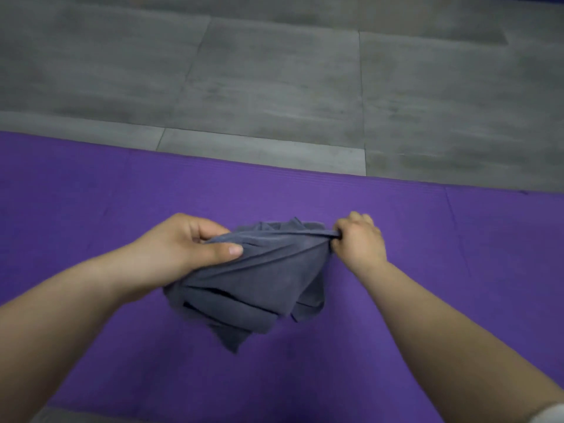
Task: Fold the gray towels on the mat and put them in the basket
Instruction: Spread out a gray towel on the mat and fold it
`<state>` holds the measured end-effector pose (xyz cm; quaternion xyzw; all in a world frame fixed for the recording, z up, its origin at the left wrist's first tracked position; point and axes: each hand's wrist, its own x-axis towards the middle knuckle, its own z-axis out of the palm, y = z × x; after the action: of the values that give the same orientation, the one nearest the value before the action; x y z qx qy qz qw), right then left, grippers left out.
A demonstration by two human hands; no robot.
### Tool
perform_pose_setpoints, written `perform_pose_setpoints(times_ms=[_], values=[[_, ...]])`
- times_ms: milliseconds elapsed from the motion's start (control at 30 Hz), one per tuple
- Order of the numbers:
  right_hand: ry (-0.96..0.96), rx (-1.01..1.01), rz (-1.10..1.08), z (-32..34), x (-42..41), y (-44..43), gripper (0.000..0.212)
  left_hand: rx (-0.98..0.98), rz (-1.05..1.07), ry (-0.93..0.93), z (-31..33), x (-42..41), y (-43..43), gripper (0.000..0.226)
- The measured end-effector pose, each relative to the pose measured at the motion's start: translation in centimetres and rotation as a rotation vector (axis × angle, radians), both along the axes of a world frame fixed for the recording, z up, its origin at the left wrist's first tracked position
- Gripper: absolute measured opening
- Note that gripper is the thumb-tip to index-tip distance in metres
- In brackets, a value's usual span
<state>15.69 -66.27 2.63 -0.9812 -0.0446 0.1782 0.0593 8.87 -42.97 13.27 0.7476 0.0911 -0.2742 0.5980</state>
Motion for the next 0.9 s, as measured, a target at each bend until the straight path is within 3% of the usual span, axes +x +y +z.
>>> perform_pose_setpoints(times_ms=[100, 200, 300, 367, 433, 533, 633, 767, 900], values=[[0.246, 0.180, 0.035, -4.1, 0.1, 0.5, 0.012, 0.034, -0.037, -0.001, -4.4, 0.3, 1.1, 0.020], [0.338, 0.409, -0.121, -3.0, 0.2, -1.0, 0.037, 0.129, -0.034, 0.060, -6.4, -0.6, 3.0, 0.024], [0.425, 0.201, -0.089, 0.4, 1.5, -2.5, 0.034, 0.485, -0.214, -0.029, -6.8, -0.7, 4.6, 0.022], [0.293, 0.022, 0.015, 3.3, 3.9, -2.4, 0.032, 0.740, -0.161, -0.260, -6.0, 1.1, 4.7, 0.008], [0.017, 0.015, 0.068, 7.5, 6.7, -1.7, 0.022, 0.887, 0.006, -0.518, -3.9, 3.7, 4.4, 0.019], [-0.420, 0.116, 0.046, 13.9, 9.2, -1.4, 0.026, 0.912, 0.225, -0.811, -0.3, 7.0, 4.3, 0.044], [-0.744, 0.073, 0.123, 18.2, 8.3, -2.4, 0.038, 0.826, 0.355, -1.020, 2.6, 7.6, 4.8, 0.042], [-0.848, -0.044, 0.229, 17.6, 4.1, -4.2, 0.045, 0.862, 0.249, -1.177, 1.4, 5.0, 5.4, 0.047], [-0.698, -0.013, 0.291, 9.8, -1.4, -6.0, 0.038, 0.970, -0.025, -1.132, -5.4, 0.7, 4.5, 0.042]])
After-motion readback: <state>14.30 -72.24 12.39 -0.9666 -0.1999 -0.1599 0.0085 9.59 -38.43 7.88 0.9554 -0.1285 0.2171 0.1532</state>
